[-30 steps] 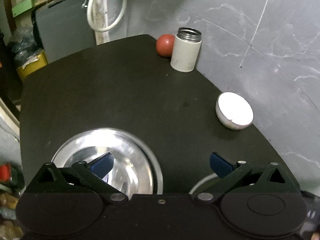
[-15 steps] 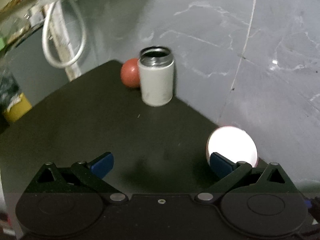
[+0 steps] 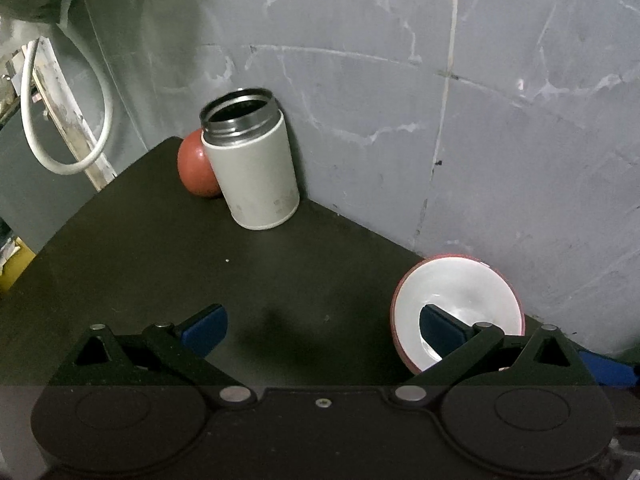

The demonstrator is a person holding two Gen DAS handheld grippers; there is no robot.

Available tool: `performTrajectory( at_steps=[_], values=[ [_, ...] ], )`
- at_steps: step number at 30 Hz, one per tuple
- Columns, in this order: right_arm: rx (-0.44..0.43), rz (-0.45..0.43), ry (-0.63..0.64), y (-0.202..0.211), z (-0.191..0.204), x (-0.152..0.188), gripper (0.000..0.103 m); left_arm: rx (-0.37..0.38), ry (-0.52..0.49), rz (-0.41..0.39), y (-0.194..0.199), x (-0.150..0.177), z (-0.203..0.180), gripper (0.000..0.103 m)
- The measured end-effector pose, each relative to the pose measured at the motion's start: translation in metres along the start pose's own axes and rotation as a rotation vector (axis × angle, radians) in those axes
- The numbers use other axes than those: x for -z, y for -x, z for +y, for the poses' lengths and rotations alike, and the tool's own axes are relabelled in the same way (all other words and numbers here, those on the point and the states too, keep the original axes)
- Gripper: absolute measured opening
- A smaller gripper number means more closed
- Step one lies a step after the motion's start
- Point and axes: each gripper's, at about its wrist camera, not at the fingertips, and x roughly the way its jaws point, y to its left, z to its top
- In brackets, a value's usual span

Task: Organize plates and bowls
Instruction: 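Move both tools to the rim of the second white bowl, then close both tools on the second white bowl rim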

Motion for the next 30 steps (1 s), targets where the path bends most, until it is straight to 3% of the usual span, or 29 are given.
performTrajectory(
  at_steps=[4,16,24,30],
  values=[
    [-0.013,-0.005,-0.012,-0.003,-0.004,-0.003,0.076,0.021,0.000,0.007,-0.005,0.000,-0.001,0.099],
    [-0.034,0.003,-0.061,-0.023,-0.002,-0.012,0.060,0.070,0.015,0.034,-0.014,0.001,0.001,0.078],
    [-0.034,0.023,-0.046,-0.033,0.003,-0.014,0.056,0.132,0.049,0.072,-0.020,0.004,0.003,0.049],
    [-0.036,0.038,-0.052,-0.036,0.001,-0.017,0.043,0.197,0.087,0.086,-0.024,0.007,0.002,0.025]
  ],
)
